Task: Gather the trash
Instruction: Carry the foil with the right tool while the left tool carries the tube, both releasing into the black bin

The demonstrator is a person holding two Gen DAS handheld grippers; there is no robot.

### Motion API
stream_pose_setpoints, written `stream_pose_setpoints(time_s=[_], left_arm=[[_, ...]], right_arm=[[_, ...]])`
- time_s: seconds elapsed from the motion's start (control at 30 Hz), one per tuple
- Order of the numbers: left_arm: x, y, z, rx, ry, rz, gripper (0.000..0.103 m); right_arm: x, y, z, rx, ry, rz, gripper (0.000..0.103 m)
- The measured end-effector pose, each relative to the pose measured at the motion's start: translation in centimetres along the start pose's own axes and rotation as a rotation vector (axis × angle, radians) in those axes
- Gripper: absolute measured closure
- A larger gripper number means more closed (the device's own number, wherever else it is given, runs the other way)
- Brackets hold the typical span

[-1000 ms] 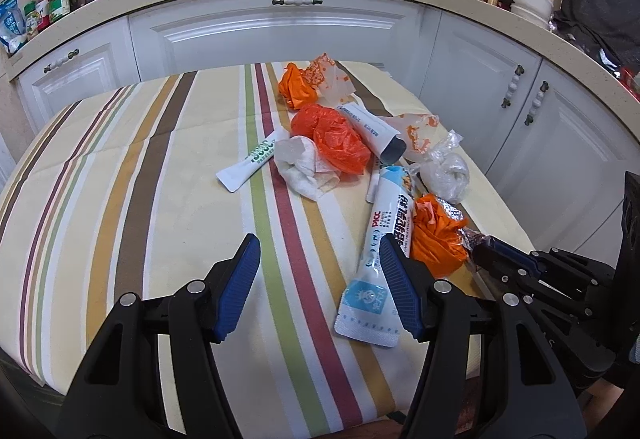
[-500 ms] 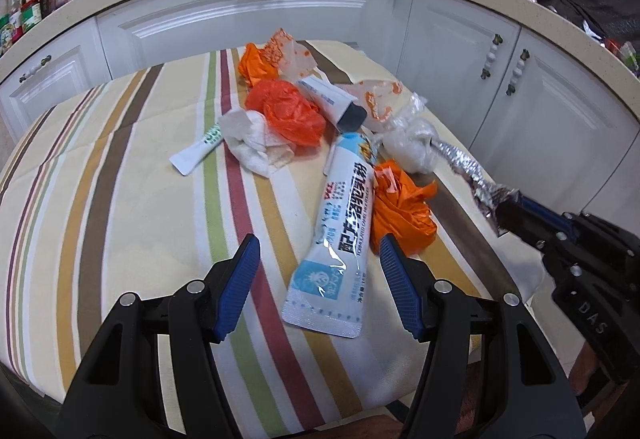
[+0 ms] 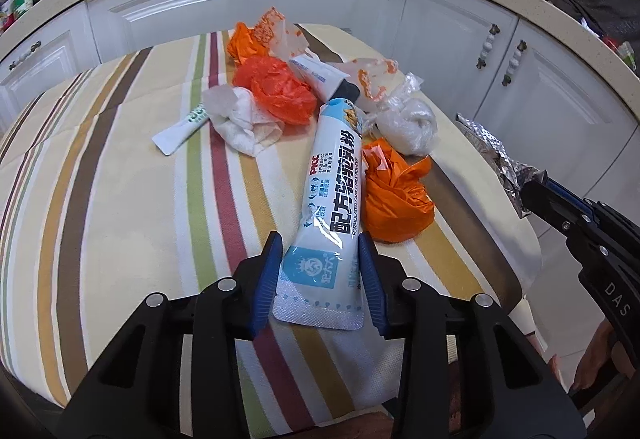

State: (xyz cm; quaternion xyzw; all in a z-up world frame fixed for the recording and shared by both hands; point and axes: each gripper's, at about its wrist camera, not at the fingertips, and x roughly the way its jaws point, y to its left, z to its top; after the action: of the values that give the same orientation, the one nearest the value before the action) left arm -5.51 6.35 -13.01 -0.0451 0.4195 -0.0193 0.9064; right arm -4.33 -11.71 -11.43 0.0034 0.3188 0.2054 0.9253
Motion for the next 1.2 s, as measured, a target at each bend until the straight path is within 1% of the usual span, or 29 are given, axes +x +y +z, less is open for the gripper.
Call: stream_pose_setpoints(time_s=[0.13, 0.27, 0.37, 0.47, 0.6, 0.73, 0.83, 1.0, 1.2], left_arm=[[-1.2, 0.5, 0.1, -0.017, -0.043, 0.040, 0.067], [-3.3, 0.6, 0.7, -0.011, -0.131, 0.090, 0.067], [-4.9, 0.5, 1.5, -0.013, -0.211, 0.105, 0.067], [-5.9, -0.3, 2.5, 0.008, -0.275, 0.104, 0.067], [-6.0, -1.8, 4.1, 0.028, -0.313, 0.060, 0.067], [-5.4, -4.0, 6.0, 0.054, -0.333, 0.005, 0.067], [-4.3, -6.1, 7.2, 0.085, -0.345, -0.016, 0.067], [-1.4, -9.3, 9.3, 0.102, -0.313, -0.063, 0.067], [2.5, -14.1, 11.6, 0.141, -0.277, -0.090, 0.066]], right_arm=[[-0.4, 0.0, 0.2, 0.000, -0.022, -0.016, 0.097], [-0.8, -0.2, 0.5, 0.006, -0.040, -0.037, 0.097], [-1.2, -0.8, 0.9, 0.013, -0.062, -0.063, 0.097], [-1.5, -1.7, 1.4, 0.022, -0.084, -0.096, 0.097], [-2.0, -3.3, 2.0, 0.037, -0.112, -0.142, 0.097], [-2.4, -5.1, 2.5, 0.051, -0.141, -0.195, 0.097], [-2.5, -6.6, 3.0, 0.055, -0.160, -0.235, 0.097], [-1.8, -9.4, 3.8, 0.073, -0.172, -0.275, 0.097], [-0.5, -13.1, 4.7, 0.106, -0.175, -0.305, 0.097]])
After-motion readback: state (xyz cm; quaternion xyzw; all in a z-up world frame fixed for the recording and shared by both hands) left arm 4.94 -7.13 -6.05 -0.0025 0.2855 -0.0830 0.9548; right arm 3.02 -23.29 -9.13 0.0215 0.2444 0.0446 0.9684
